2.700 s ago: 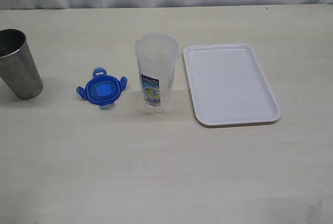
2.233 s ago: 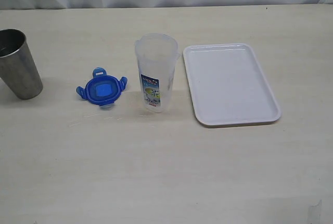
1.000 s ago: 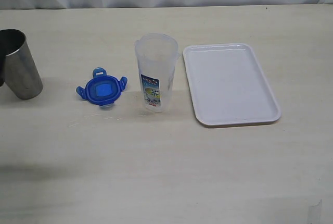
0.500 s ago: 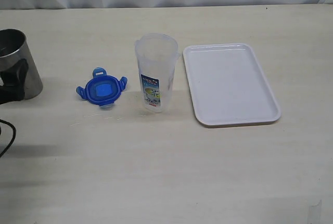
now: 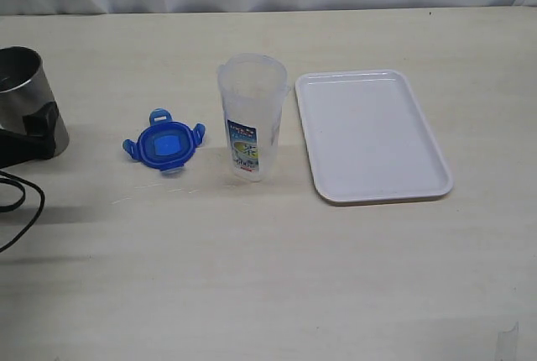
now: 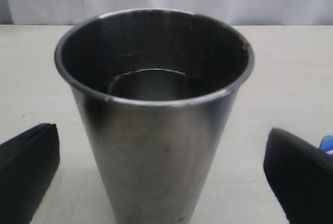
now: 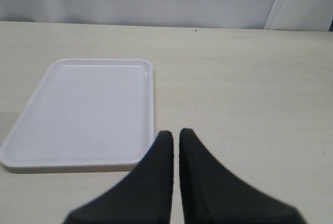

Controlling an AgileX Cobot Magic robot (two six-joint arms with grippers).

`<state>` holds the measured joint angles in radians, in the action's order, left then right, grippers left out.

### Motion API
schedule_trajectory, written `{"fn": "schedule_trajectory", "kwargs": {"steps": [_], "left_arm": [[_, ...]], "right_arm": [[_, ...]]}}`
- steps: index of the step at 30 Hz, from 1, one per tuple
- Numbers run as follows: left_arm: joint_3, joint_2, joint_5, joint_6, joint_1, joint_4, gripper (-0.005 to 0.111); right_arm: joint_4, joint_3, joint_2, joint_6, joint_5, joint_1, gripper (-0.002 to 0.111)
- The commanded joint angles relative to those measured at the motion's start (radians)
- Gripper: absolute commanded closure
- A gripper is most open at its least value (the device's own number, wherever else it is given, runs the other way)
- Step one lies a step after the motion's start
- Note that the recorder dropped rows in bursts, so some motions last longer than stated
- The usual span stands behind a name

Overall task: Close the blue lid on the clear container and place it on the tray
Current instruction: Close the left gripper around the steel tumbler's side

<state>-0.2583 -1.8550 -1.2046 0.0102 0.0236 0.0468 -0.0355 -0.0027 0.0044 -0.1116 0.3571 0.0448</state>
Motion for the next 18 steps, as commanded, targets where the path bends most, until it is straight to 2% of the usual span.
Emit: {"fn": "schedule_trajectory", "kwargs": {"steps": [1, 5, 18], "left_arm": [[-0.042, -0.058, -0.016, -0.010, -0.002, -0.006, 0.002], [-0.076, -0.103, -0.016, -0.010, -0.002, -0.047, 0.002], [-0.175, -0.179, -0.016, -0.010, -0.002, -0.038, 0.002]], "right_arm": [[-0.002, 0.003, -0.004, 0.000, -0.016, 0.000, 0.104], [-0.002, 0.003, -0.004, 0.000, -0.016, 0.000, 0.104], [-0.002, 0.003, -0.004, 0.000, -0.016, 0.000, 0.104]]}}
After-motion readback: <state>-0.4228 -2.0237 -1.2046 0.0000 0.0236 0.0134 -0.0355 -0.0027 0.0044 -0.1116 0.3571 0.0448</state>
